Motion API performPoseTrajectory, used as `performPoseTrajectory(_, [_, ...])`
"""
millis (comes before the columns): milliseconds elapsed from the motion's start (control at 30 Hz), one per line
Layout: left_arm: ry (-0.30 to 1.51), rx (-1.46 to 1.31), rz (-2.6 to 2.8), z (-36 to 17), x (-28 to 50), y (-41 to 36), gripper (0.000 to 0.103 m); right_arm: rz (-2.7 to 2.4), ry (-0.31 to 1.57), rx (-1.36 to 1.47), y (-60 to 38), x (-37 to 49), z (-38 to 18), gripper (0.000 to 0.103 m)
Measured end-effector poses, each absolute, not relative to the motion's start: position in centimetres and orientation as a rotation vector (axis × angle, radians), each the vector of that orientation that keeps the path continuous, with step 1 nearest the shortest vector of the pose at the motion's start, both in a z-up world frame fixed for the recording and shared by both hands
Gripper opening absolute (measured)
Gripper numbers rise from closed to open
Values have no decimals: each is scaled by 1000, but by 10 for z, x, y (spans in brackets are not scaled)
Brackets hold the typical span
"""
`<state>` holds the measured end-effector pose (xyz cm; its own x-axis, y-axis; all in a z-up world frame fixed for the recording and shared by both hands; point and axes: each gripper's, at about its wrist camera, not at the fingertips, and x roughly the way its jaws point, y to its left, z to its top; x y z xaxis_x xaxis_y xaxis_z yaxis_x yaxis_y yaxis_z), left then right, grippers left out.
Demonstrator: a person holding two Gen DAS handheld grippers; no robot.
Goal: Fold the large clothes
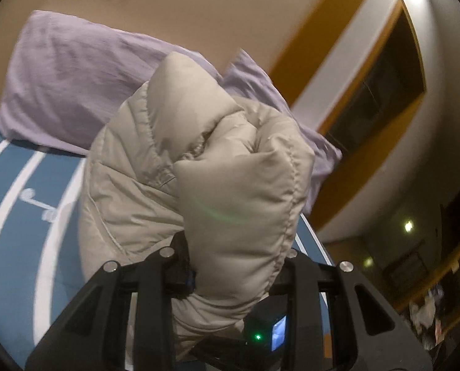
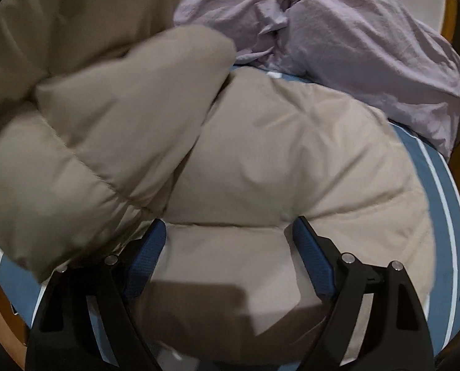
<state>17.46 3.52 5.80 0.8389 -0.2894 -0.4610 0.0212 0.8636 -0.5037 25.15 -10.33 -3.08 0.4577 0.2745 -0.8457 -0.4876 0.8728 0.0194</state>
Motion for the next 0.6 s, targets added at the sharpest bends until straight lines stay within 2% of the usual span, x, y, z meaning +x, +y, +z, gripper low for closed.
performPoseTrajectory(600, [773, -317, -374, 22, 246, -81, 33, 130, 970, -93, -242, 249, -15, 86])
